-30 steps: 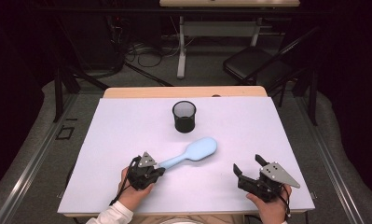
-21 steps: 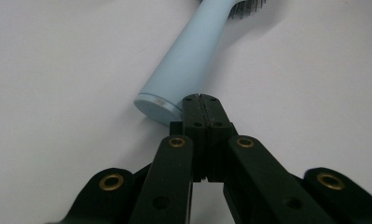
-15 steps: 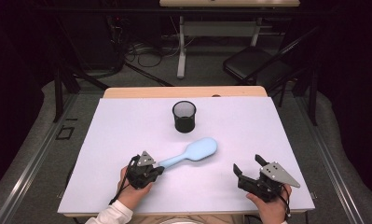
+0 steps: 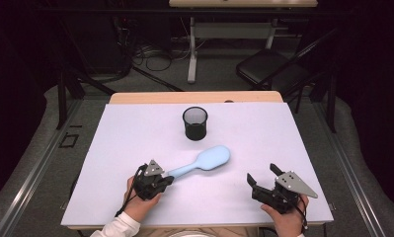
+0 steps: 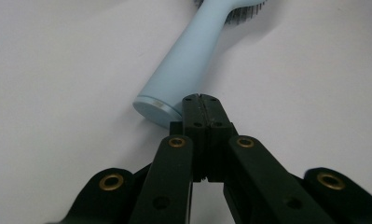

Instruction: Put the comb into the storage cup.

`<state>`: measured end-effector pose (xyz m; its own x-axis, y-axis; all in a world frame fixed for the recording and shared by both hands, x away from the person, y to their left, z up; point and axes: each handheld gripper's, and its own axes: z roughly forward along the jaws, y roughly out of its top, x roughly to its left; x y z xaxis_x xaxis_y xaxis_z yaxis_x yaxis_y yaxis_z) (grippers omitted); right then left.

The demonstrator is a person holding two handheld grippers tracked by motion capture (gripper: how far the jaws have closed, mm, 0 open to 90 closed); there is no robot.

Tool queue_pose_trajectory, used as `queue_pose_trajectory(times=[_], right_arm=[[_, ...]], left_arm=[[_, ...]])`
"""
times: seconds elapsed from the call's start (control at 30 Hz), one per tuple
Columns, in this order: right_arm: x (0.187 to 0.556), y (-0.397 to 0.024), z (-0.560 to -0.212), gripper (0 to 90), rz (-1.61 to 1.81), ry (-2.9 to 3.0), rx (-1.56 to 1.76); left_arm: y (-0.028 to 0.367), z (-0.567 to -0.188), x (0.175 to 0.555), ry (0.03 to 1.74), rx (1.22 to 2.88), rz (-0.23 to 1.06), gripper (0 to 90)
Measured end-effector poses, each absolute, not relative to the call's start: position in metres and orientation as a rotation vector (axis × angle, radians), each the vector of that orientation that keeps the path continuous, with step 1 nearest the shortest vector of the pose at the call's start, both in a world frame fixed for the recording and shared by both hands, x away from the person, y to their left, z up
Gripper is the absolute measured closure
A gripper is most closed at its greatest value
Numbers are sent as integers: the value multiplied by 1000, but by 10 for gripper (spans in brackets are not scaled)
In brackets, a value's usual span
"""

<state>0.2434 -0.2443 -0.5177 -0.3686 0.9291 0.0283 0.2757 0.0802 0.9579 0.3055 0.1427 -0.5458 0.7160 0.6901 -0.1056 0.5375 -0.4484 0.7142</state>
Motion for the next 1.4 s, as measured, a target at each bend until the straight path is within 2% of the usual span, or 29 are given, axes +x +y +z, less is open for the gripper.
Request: queue_pose_trajectory(times=[0.57,1.13,1.23,1.4], right_arm=[[243,-244,-518,145,1312,1729,1206],[244,-243,-518,145,1309,1731,1201],[244,-243,-518,145,1306,1732,1199],[245,-244,-519,145,1307,1735,1202]], left_arm=[[157,-531,303,911,2082,309,804],[160,-527,310,925,2051,330,564],[160,-525,312,923,2042,331,486],[159,-523,317,917,2048,319,431]])
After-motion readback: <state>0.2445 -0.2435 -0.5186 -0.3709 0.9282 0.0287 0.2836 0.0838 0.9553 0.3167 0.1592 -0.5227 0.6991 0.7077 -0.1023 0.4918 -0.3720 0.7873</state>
